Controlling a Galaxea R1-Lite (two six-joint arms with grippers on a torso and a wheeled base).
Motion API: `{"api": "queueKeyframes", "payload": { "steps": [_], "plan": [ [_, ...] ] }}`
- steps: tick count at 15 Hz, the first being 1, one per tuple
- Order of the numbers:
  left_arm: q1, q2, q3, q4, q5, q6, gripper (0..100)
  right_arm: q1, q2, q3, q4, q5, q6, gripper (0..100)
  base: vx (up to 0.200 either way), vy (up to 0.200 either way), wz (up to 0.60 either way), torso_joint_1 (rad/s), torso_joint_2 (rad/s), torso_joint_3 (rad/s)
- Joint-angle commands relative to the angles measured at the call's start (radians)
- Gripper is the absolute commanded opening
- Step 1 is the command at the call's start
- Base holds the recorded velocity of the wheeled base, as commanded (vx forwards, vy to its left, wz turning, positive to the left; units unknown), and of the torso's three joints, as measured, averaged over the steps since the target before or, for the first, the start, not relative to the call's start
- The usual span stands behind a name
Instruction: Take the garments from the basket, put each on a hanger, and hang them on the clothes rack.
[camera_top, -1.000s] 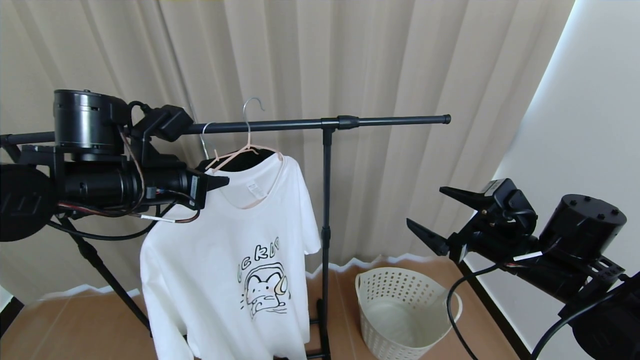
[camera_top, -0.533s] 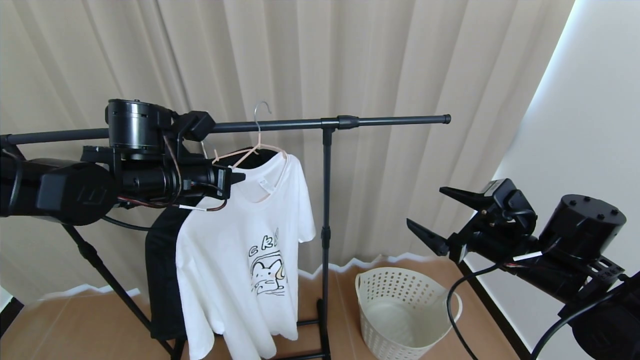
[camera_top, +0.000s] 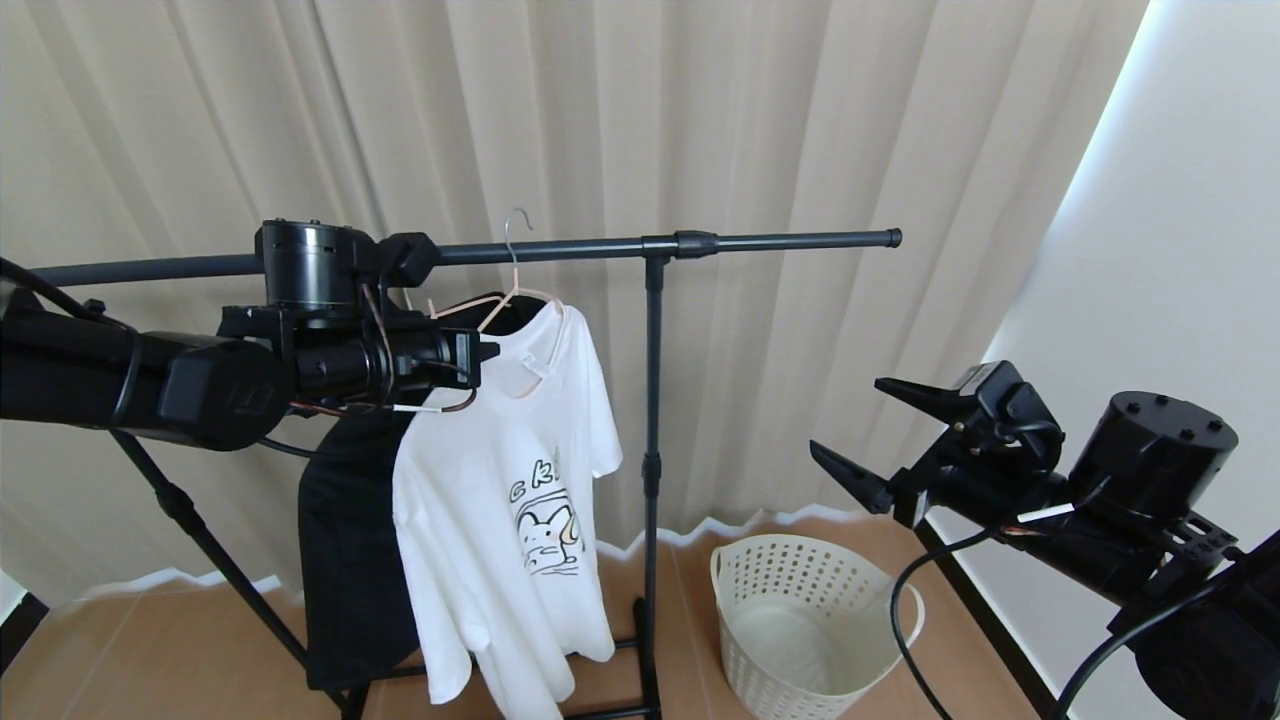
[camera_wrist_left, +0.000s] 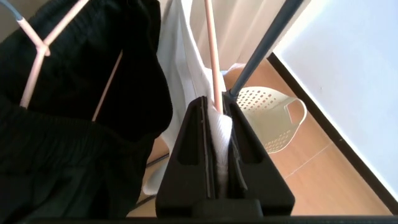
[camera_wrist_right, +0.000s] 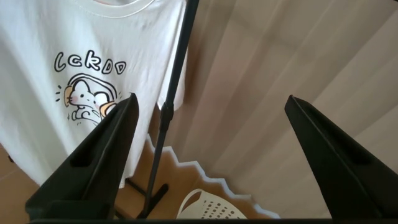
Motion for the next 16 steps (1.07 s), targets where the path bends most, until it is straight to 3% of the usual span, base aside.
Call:
{"api": "queueKeyframes", "payload": {
  "steps": [1,14,15,16],
  "plan": [
    [0.001,0.014,0.002,0.000,0.000,-0.001,0,0.001,0.012,-0.001,-0.003,0.000,-0.001,100,0.000,0.000,0.00,0.000,0.00,0.000],
    [0.001,0.041,0.016,0.000,0.012,-0.013,0,0.001,0.013,0.001,-0.003,-0.001,-0.001,100,0.000,0.000,0.00,0.000,0.00,0.000],
    [0.001,0.040,0.016,0.000,0.012,-0.013,100,0.001,0.013,0.001,-0.003,-0.001,-0.001,100,0.000,0.000,0.00,0.000,0.00,0.000],
    [0.001,0.037,0.018,0.000,0.012,-0.013,100,0.001,0.013,0.001,-0.003,-0.001,-0.001,100,0.000,0.000,0.00,0.000,0.00,0.000]
  ]
}}
